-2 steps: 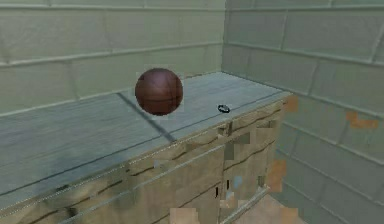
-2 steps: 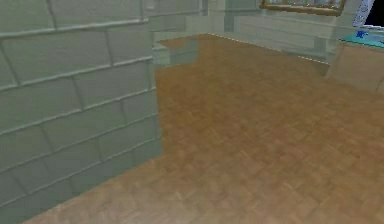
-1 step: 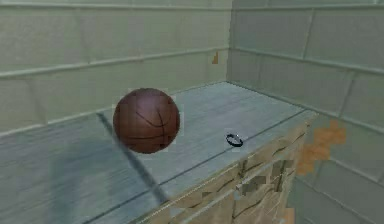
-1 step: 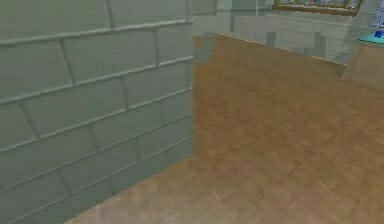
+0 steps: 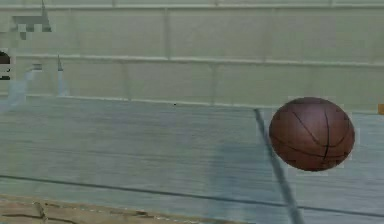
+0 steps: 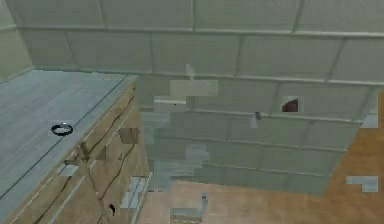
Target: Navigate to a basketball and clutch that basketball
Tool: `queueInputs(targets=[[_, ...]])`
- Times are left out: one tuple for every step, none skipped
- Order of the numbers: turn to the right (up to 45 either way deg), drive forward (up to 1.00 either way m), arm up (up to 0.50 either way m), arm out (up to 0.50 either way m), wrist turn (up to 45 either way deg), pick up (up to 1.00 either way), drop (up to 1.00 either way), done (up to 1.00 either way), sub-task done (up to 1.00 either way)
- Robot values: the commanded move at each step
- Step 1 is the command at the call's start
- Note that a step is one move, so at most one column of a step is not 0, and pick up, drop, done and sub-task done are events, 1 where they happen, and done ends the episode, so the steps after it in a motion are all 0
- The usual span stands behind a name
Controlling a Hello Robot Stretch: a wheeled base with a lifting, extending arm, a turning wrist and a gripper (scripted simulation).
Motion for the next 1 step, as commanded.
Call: queueInputs(targets=[[-45.0, 0.0, 0.0, 0.0, 0.0, 0.0, 0.0, 0.0, 0.0]])
